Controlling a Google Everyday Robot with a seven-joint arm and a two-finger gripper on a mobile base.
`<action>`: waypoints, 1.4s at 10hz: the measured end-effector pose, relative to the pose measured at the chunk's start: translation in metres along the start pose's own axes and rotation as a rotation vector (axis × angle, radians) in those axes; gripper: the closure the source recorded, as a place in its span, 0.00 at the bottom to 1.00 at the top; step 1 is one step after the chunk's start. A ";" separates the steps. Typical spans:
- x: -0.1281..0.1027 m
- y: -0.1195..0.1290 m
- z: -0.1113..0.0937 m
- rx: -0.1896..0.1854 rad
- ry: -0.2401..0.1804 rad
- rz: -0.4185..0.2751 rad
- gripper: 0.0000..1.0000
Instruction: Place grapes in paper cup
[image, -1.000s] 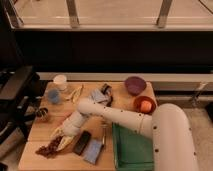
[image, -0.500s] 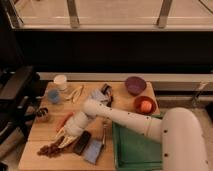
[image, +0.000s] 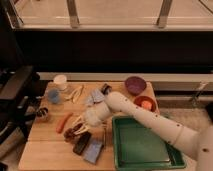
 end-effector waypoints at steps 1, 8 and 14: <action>0.010 -0.014 -0.033 0.066 0.033 0.001 0.81; 0.037 -0.091 -0.109 0.212 0.085 -0.002 0.81; 0.056 -0.117 -0.123 0.182 0.207 -0.044 0.81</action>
